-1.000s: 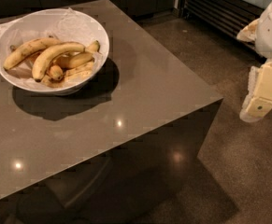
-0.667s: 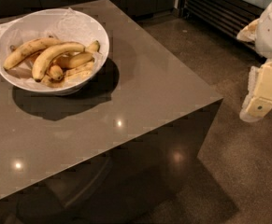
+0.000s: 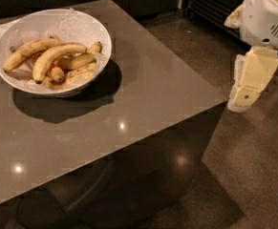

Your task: Pick banana from white bowl

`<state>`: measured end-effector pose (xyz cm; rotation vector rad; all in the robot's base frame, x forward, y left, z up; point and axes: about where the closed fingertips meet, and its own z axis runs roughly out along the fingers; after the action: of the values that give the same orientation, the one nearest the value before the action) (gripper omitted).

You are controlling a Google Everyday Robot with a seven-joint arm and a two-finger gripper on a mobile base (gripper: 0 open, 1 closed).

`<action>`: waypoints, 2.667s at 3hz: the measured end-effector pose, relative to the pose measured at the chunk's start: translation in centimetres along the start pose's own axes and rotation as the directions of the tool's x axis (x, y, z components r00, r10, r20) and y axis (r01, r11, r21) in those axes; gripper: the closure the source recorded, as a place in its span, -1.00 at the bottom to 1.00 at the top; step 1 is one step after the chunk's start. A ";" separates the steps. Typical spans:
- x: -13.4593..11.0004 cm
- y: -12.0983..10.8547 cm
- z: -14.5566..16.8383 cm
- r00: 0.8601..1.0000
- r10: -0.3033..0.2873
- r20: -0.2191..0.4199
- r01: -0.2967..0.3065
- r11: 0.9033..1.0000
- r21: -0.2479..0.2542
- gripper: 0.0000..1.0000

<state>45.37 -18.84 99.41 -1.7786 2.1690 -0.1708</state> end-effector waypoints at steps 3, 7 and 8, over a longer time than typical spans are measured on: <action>-3.4 -1.4 0.7 0.995 -0.089 0.033 0.089 0.996 -0.001 -1.00; -11.7 -5.2 3.3 0.971 -0.219 0.100 0.222 0.975 -0.020 -1.00; -13.2 -6.0 3.4 0.960 -0.246 0.131 0.250 0.968 -0.013 -1.00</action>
Offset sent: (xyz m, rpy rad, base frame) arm 0.0113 0.0193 0.0005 -0.0199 0.0142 0.0596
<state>54.22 -6.95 100.36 -2.0166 1.8648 -0.0806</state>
